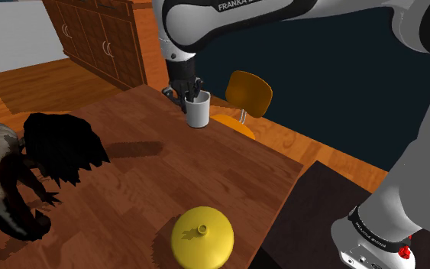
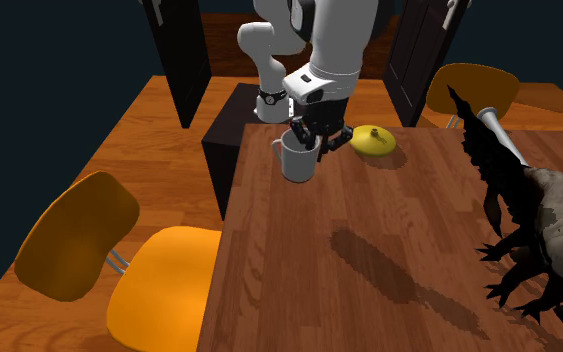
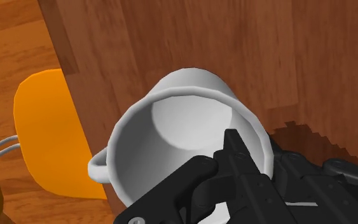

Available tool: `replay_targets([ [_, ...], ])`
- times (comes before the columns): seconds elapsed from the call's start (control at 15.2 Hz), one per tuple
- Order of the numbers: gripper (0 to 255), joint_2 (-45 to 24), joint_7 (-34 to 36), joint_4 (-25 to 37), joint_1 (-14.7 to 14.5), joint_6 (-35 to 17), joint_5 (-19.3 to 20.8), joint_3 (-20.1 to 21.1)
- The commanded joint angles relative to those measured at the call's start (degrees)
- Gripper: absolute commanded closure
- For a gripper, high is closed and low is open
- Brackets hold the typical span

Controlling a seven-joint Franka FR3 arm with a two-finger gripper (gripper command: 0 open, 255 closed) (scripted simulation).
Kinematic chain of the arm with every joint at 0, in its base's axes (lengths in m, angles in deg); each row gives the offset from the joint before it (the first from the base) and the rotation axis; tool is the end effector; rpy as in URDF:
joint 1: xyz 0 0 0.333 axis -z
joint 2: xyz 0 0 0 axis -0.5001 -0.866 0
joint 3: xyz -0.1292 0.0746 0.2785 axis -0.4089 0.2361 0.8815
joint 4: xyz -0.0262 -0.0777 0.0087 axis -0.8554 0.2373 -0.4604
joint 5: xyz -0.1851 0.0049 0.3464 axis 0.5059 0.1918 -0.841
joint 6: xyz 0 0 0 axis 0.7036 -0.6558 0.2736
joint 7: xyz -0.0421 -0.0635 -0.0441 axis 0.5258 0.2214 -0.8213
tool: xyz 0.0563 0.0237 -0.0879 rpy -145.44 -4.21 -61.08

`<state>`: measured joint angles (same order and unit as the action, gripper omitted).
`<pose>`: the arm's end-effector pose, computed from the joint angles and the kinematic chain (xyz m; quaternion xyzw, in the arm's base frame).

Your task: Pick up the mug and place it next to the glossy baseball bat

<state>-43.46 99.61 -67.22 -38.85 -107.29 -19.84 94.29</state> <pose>0.5827 0.2522 0.4713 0.9990 -0.0273 -0.0037 0.0349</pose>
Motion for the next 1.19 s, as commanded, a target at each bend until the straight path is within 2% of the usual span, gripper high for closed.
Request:
replay_targets([
  [0.0,255,0.4,-0.2,1.2,0.0,1.5,-0.2,0.0],
  [0.53,255,0.5,-0.7,7.0,-0.2,7.4,-0.3,0.2],
  [1.12,255,4.9,9.8,1.0,-6.2,6.5,-1.3,4.5],
])
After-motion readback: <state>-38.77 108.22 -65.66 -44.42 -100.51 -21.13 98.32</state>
